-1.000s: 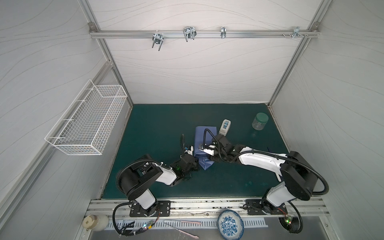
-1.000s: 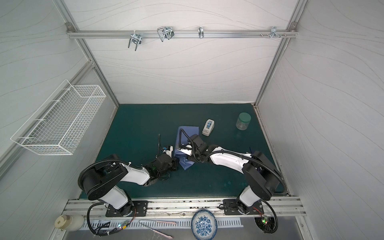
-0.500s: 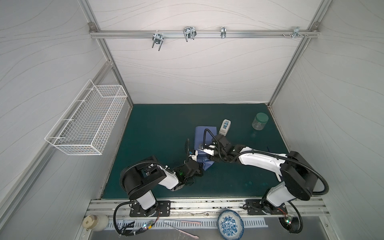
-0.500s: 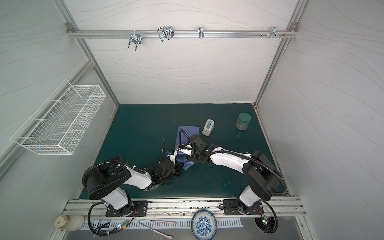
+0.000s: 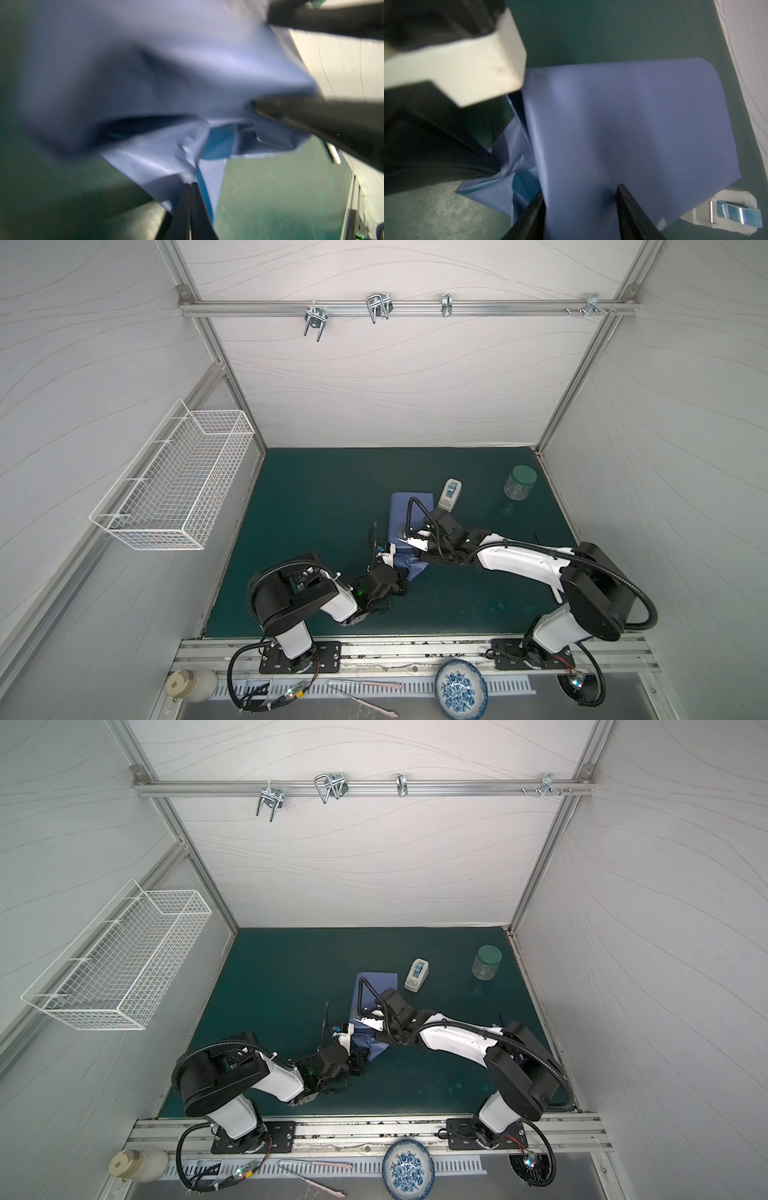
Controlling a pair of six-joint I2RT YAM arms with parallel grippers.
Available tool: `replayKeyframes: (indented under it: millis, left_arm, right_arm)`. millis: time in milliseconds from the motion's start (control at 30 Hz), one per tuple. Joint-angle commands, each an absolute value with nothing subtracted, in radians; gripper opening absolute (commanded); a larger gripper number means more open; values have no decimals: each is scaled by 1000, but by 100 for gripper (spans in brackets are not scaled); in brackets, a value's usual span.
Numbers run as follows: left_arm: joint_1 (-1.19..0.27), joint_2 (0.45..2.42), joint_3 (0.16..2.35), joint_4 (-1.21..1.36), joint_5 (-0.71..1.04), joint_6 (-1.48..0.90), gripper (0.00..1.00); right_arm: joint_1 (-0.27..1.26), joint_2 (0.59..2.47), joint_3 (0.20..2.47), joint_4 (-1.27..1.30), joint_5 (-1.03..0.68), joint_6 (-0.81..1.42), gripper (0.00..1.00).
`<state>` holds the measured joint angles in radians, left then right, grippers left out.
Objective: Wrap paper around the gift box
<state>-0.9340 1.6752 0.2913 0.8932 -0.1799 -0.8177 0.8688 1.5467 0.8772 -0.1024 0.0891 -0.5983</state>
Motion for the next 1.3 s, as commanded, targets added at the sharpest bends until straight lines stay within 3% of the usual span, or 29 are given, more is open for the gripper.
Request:
replayKeyframes:
  millis: [0,633,1267]
  left_arm:
    - [-877,1712,302,878,-155,-807,6]
    - [-800,1694,357,816,-119,-770,9]
    - [-790,1342,311,567,-50,-628,31]
  right_arm:
    - [864,1581,856,-160,74,-588,52]
    - [864,1578,855,-162,78,-591,51]
    - [864,1578,858,-160,77,-585,52]
